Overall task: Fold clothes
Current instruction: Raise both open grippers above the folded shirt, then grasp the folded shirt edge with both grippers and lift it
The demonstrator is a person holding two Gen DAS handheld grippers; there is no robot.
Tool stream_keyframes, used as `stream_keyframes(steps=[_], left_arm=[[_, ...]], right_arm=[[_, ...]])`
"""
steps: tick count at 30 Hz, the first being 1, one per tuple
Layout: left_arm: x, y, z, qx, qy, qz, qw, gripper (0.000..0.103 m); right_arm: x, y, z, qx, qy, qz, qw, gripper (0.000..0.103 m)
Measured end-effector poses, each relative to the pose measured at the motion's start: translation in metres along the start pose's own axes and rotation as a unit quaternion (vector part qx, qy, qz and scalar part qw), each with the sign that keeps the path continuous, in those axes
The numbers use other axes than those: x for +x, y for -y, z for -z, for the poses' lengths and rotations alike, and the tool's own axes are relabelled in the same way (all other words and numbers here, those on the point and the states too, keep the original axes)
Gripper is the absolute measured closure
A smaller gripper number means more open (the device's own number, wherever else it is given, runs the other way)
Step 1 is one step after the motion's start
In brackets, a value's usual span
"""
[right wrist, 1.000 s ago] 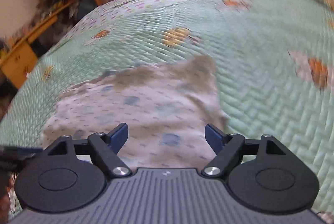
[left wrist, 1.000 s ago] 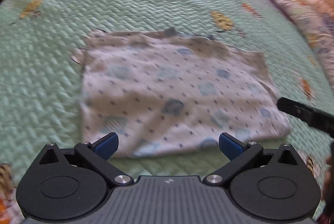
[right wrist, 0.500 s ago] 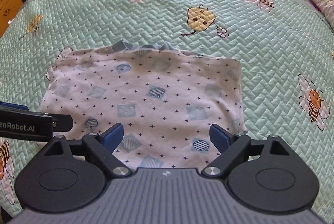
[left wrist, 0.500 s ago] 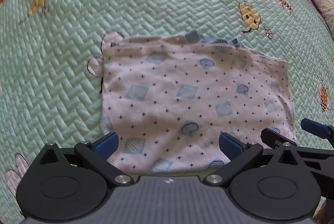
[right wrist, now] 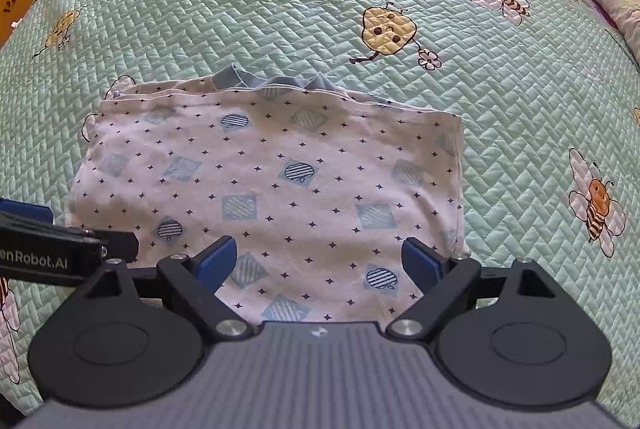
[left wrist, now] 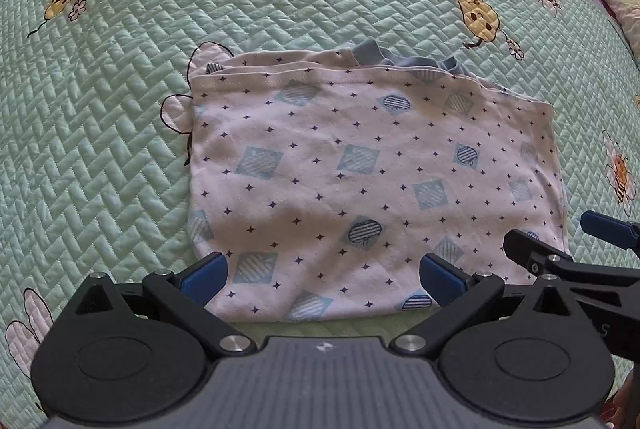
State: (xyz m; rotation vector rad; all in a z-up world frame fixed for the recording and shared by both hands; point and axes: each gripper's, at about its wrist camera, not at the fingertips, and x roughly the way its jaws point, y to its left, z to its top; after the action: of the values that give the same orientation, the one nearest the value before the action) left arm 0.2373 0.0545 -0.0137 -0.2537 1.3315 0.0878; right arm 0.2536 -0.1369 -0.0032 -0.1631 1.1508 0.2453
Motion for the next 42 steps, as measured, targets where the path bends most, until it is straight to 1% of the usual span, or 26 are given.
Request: stream_keyframes(steps=[3, 6, 7, 8, 9, 10, 11, 12, 13, 14, 15, 16, 17, 19, 20, 22, 25, 27, 29, 30, 33, 36, 39, 42], left_arm=[[0.0, 0.001, 0.0, 0.002, 0.001, 0.004, 1.0, 0.001], [0.001, -0.002, 0.0, 0.001, 0.003, 0.021, 0.9998, 0.001], [0.0, -0.005, -0.001, 0.002, 0.007, 0.034, 0.9994, 0.001], [-0.002, -0.01, -0.002, 0.005, 0.026, 0.059, 0.9979, 0.001], [-0.006, -0.018, -0.004, 0.008, 0.053, 0.091, 0.9944, 0.001], [-0.009, -0.031, -0.002, 0.004, 0.085, 0.12, 0.9891, 0.001], [-0.011, -0.047, 0.001, -0.007, 0.121, 0.147, 0.9817, 0.001], [-0.01, -0.066, 0.006, -0.028, 0.153, 0.174, 0.9723, 0.001], [-0.004, -0.088, 0.012, -0.061, 0.176, 0.2, 0.9619, 0.001], [0.006, -0.109, 0.017, -0.096, 0.184, 0.222, 0.9527, 0.001], [0.017, -0.128, 0.022, -0.13, 0.186, 0.241, 0.9436, 0.001], [0.027, -0.143, 0.025, -0.156, 0.186, 0.251, 0.9369, 0.001], [0.035, -0.152, 0.028, -0.171, 0.185, 0.25, 0.9348, 0.001], [0.046, -0.161, 0.028, -0.183, 0.181, 0.24, 0.936, 0.001], [0.05, -0.162, 0.027, -0.182, 0.179, 0.24, 0.9366, 0.001], [0.056, -0.161, 0.023, -0.178, 0.174, 0.244, 0.9374, 0.001], [0.062, -0.159, 0.015, -0.172, 0.168, 0.248, 0.9386, 0.001], [0.068, -0.158, 0.009, -0.164, 0.161, 0.256, 0.9389, 0.001], [0.073, -0.158, 0.004, -0.153, 0.151, 0.269, 0.9389, 0.001], [0.076, -0.158, 0.002, -0.15, 0.146, 0.277, 0.9378, 0.001], [0.084, -0.161, -0.005, -0.151, 0.13, 0.307, 0.9308, 0.001], [0.092, -0.163, -0.014, -0.156, 0.114, 0.332, 0.9232, 0.001], [0.098, -0.156, -0.026, -0.145, 0.103, 0.343, 0.9224, 0.001], [0.105, -0.144, -0.035, -0.123, 0.1, 0.355, 0.9215, 0.001]], right_arm=[[-0.001, 0.002, 0.001, 0.001, 0.001, -0.002, 1.0, 0.013], [0.0, 0.008, 0.001, 0.005, 0.003, -0.013, 1.0, 0.013], [0.0, 0.011, 0.002, 0.008, 0.005, -0.019, 1.0, 0.013], [0.0, 0.016, 0.003, 0.012, 0.011, -0.028, 0.999, 0.013], [-0.001, 0.023, 0.004, 0.018, 0.024, -0.04, 0.999, 0.013], [-0.005, 0.033, 0.006, 0.027, 0.047, -0.057, 0.997, 0.013], [-0.01, 0.046, 0.008, 0.04, 0.079, -0.084, 0.993, 0.013], [-0.015, 0.064, 0.012, 0.059, 0.114, -0.121, 0.984, 0.013], [-0.015, 0.084, 0.018, 0.084, 0.147, -0.16, 0.972, 0.013], [-0.01, 0.106, 0.025, 0.111, 0.174, -0.198, 0.958, 0.011], [0.002, 0.126, 0.031, 0.134, 0.177, -0.228, 0.948, 0.008], [0.017, 0.147, 0.036, 0.156, 0.173, -0.254, 0.939, 0.007], [0.031, 0.163, 0.041, 0.183, 0.161, -0.264, 0.933, 0.007], [0.06, 0.191, 0.051, 0.241, 0.132, -0.271, 0.922, 0.007], [0.071, 0.2, 0.055, 0.259, 0.123, -0.279, 0.917, 0.007], [0.089, 0.211, 0.063, 0.284, 0.113, -0.298, 0.904, 0.007], [0.103, 0.214, 0.064, 0.285, 0.109, -0.323, 0.896, 0.007], [0.108, 0.211, 0.057, 0.269, 0.104, -0.334, 0.897, 0.006], [0.112, 0.207, 0.047, 0.243, 0.096, -0.344, 0.902, 0.0], [0.113, 0.206, 0.044, 0.233, 0.094, -0.346, 0.904, 0.0], [0.118, 0.2, 0.036, 0.202, 0.095, -0.354, 0.908, 0.0], [0.123, 0.196, 0.027, 0.175, 0.086, -0.368, 0.909, 0.0], [0.127, 0.194, 0.019, 0.149, 0.07, -0.382, 0.909, 0.0], [0.131, 0.19, 0.012, 0.134, 0.058, -0.401, 0.904, 0.0]])
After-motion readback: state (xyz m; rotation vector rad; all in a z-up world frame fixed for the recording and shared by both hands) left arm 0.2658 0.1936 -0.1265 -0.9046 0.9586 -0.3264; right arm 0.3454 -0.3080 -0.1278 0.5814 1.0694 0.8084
